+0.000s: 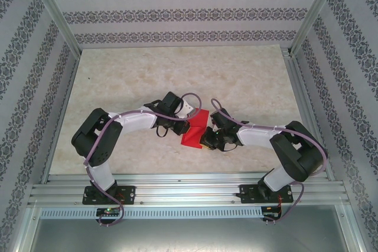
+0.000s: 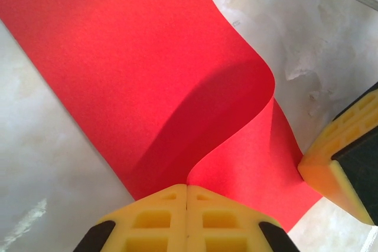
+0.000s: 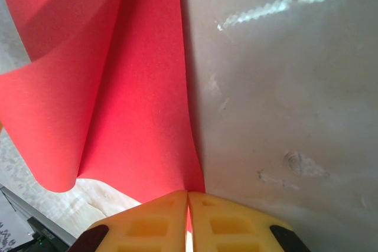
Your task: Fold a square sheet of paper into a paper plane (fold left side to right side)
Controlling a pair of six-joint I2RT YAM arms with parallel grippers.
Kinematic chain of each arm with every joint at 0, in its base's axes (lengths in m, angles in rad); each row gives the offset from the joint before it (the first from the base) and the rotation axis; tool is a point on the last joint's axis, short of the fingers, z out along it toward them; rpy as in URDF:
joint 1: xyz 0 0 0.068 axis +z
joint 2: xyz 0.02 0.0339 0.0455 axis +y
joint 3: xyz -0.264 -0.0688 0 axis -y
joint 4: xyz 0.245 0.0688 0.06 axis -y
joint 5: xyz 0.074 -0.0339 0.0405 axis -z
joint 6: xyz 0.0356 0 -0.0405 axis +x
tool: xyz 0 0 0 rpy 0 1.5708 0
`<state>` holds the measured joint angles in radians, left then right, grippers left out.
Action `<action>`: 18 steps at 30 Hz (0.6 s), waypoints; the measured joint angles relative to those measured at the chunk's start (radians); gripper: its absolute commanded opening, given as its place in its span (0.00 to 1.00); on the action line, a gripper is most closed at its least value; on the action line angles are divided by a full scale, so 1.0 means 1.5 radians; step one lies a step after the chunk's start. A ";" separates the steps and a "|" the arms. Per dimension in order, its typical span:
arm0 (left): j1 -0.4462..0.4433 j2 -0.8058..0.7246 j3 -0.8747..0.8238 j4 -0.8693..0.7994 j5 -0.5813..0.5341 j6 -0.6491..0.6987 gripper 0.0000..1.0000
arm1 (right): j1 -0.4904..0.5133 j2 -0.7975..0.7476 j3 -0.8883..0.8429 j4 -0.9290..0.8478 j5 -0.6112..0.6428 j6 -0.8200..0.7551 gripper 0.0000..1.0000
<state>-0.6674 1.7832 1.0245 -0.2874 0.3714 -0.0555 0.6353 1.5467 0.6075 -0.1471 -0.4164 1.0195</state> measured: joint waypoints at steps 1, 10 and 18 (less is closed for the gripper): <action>0.001 0.001 0.003 -0.001 -0.002 0.000 0.00 | 0.000 0.001 0.001 -0.002 0.000 0.000 0.11; 0.004 0.022 0.017 -0.007 -0.010 0.003 0.00 | 0.000 0.002 0.005 -0.007 0.000 -0.011 0.11; 0.006 0.028 0.017 -0.009 -0.020 0.003 0.00 | 0.003 0.004 0.008 -0.010 0.002 -0.013 0.12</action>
<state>-0.6590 1.8252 1.0500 -0.3012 0.3416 -0.0517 0.6399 1.5524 0.6193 -0.1623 -0.4137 1.0000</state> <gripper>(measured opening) 0.061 0.116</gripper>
